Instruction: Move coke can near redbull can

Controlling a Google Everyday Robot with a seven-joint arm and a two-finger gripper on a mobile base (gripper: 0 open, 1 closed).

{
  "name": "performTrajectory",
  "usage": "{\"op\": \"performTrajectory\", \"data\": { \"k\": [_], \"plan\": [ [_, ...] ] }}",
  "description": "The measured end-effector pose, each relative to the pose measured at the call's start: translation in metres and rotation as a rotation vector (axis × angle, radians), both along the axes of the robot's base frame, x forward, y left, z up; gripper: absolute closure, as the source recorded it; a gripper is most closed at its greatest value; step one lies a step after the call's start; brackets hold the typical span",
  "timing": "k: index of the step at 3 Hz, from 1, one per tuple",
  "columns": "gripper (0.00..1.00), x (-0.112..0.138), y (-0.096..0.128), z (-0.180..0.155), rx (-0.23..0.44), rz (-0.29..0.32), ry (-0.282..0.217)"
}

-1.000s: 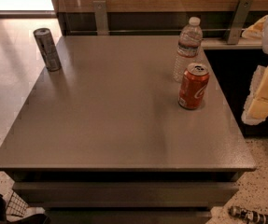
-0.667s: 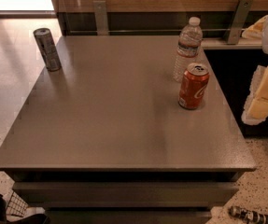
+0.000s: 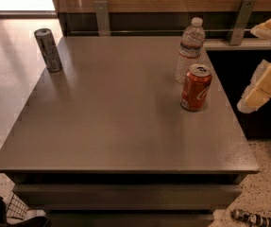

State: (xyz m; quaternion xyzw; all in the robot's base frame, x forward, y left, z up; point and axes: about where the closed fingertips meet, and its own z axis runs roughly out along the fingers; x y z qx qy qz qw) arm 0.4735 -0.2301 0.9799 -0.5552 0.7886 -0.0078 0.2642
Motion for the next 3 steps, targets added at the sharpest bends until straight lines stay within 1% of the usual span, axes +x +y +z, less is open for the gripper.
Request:
{"op": "performTrajectory", "data": {
  "k": [1, 2, 3],
  "plan": [
    [0.00, 0.021, 0.000, -0.007, 0.152, -0.019, -0.084],
    [0.00, 0.035, 0.004, -0.017, 0.264, -0.023, -0.137],
    [0.00, 0.045, 0.012, -0.032, 0.375, -0.018, -0.183]
  ]
}}
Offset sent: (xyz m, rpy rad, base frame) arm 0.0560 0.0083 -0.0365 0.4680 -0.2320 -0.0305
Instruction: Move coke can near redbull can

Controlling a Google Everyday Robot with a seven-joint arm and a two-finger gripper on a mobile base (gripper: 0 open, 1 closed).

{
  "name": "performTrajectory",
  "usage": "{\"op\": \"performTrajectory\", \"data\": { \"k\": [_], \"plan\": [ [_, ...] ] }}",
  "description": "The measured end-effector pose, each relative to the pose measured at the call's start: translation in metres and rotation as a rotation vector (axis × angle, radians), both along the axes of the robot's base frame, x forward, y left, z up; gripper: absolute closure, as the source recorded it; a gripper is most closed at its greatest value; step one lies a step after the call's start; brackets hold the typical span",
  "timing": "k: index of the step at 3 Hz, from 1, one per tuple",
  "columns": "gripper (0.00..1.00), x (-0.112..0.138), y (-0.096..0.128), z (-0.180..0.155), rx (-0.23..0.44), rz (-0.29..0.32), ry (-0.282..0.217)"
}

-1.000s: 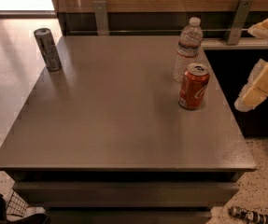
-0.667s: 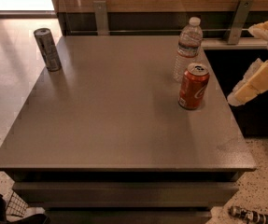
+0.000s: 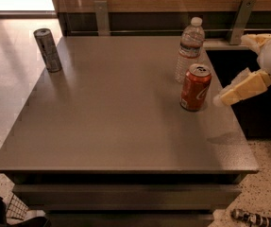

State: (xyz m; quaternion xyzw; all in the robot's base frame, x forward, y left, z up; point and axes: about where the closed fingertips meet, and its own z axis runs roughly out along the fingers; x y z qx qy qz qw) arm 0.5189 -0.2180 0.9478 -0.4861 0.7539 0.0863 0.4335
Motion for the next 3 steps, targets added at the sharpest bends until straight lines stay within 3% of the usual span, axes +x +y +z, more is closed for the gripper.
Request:
{"op": "performTrajectory", "data": {
  "k": [1, 2, 3],
  "plan": [
    [0.00, 0.009, 0.013, -0.020, 0.105, 0.014, -0.036],
    [0.00, 0.023, 0.035, -0.039, 0.239, 0.024, -0.107],
    [0.00, 0.032, 0.044, -0.043, 0.301, 0.015, -0.144]
  ]
}}
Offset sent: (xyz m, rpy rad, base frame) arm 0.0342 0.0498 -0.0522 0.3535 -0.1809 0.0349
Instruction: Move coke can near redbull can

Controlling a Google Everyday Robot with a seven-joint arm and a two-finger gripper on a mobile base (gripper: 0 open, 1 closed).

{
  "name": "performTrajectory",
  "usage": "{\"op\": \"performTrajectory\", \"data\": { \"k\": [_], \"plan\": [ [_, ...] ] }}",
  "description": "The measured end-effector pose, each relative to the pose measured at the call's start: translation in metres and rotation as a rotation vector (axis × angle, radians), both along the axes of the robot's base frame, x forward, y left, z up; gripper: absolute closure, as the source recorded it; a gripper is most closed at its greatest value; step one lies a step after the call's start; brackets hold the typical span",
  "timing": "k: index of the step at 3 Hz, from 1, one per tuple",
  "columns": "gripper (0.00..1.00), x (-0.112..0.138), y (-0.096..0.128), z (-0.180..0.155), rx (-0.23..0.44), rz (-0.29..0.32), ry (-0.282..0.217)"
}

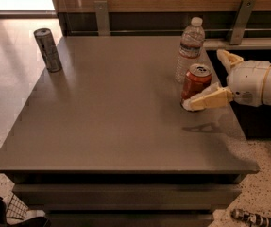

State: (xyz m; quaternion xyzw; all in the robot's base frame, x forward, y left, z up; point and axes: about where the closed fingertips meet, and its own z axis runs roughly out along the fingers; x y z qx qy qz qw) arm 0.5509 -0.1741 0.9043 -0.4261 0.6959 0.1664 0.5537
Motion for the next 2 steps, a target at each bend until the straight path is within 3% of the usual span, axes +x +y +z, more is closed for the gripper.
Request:
{"op": "performTrajectory", "data": {
  "k": [2],
  "plan": [
    [0.00, 0.007, 0.010, -0.022, 0.143, -0.041, -0.037]
  ]
}}
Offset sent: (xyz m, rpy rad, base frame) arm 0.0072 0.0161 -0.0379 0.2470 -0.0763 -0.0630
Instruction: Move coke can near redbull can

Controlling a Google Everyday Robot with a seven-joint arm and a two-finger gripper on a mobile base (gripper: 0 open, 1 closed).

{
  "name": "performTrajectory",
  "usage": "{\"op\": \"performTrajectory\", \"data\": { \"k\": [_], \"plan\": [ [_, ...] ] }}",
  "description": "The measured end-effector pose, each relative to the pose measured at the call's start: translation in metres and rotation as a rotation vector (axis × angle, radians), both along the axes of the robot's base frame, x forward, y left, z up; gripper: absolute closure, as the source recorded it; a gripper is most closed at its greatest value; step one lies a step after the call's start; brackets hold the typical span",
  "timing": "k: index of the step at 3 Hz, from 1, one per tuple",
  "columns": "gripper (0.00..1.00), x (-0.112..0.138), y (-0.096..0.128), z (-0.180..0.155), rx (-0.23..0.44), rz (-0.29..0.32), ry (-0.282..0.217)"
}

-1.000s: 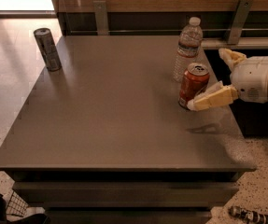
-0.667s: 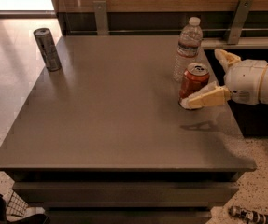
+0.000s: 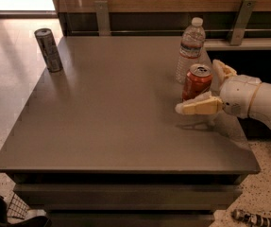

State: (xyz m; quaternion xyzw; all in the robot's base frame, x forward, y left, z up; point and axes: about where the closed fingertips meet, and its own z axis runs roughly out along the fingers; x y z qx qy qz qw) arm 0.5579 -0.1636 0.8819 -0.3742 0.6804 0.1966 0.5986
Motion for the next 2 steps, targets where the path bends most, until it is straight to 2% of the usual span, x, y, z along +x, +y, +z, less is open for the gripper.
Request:
{"op": "performTrajectory", "data": {
  "k": [1, 2],
  "plan": [
    [0.00, 0.0016, 0.0080, -0.0079, 0.059, 0.001, -0.025],
    [0.19, 0.0063, 0.0161, -0.0092, 0.110, 0.009, -0.060]
  ]
}}
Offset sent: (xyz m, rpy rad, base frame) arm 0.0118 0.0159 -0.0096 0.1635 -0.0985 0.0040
